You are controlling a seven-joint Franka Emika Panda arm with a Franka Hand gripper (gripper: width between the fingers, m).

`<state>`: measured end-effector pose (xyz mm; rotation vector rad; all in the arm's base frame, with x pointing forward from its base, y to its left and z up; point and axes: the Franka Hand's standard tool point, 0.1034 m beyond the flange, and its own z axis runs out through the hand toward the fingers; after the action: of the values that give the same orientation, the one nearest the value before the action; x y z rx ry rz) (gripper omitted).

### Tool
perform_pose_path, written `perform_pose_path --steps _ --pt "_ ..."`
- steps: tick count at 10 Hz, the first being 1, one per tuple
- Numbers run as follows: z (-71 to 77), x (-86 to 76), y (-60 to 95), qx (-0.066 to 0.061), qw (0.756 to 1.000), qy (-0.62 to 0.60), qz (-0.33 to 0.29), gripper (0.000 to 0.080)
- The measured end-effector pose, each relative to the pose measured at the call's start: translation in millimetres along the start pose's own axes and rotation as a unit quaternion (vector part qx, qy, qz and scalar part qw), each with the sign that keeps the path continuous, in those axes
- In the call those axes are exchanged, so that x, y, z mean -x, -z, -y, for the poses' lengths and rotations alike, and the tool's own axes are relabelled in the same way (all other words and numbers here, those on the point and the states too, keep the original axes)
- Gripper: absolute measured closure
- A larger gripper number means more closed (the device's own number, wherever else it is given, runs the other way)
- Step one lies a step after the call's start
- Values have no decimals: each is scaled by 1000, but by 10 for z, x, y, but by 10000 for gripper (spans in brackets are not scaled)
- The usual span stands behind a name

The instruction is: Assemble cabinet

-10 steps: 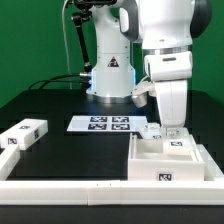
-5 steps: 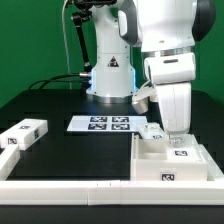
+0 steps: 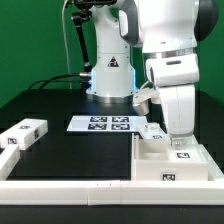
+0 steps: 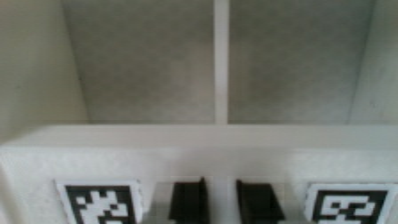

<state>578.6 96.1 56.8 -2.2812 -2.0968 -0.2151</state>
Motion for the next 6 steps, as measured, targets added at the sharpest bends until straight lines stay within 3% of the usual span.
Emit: perform_pose_path --steps 1,3,4,5,6 --pt "4 -1 -5 0 1000 0 0 725" --pt "-1 11 -2 0 1000 -1 0 410" --pt "-2 25 13 1 1000 -2 1 410" --pt "-6 57 59 7 1000 -1 1 209" --pt "27 100 130 18 1000 -3 1 80"
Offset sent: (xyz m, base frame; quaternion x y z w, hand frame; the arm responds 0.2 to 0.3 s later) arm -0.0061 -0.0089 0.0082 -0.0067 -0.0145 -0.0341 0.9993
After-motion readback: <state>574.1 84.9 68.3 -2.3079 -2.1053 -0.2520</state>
